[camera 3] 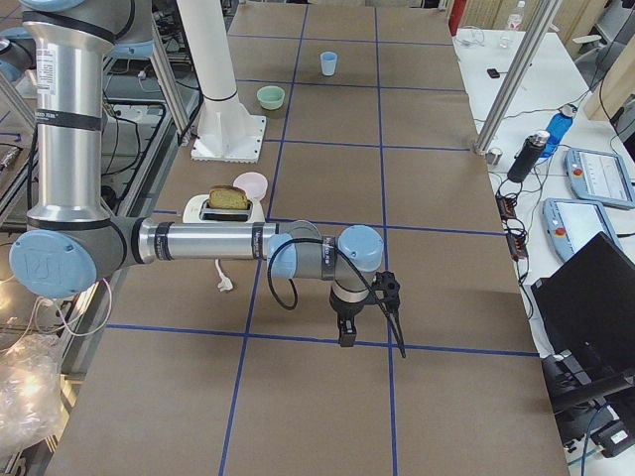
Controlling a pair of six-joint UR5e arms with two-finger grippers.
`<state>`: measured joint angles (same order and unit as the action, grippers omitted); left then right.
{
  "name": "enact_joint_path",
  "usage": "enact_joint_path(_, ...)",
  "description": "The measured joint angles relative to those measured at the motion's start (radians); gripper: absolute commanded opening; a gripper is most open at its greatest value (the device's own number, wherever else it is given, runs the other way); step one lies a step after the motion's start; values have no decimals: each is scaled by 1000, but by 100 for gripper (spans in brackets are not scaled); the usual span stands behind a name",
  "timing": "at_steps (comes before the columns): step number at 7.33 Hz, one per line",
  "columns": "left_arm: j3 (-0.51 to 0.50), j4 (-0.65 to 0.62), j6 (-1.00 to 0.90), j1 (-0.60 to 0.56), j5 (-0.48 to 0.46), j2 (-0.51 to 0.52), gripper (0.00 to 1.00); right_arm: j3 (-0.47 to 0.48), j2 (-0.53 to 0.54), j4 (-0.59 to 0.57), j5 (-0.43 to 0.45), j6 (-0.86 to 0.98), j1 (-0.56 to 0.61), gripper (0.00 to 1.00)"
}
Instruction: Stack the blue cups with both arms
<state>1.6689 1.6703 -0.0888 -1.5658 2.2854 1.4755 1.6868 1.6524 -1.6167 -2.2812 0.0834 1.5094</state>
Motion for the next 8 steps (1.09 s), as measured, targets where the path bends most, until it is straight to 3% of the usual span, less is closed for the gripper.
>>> enact_joint_path(4, 14, 57, 9, 2, -2, 37, 99, 9, -8, 34, 0, -1, 0, 100)
enact_joint_path(8, 17, 276, 34, 4, 36, 75, 98, -9, -26, 327, 6, -84, -24, 100)
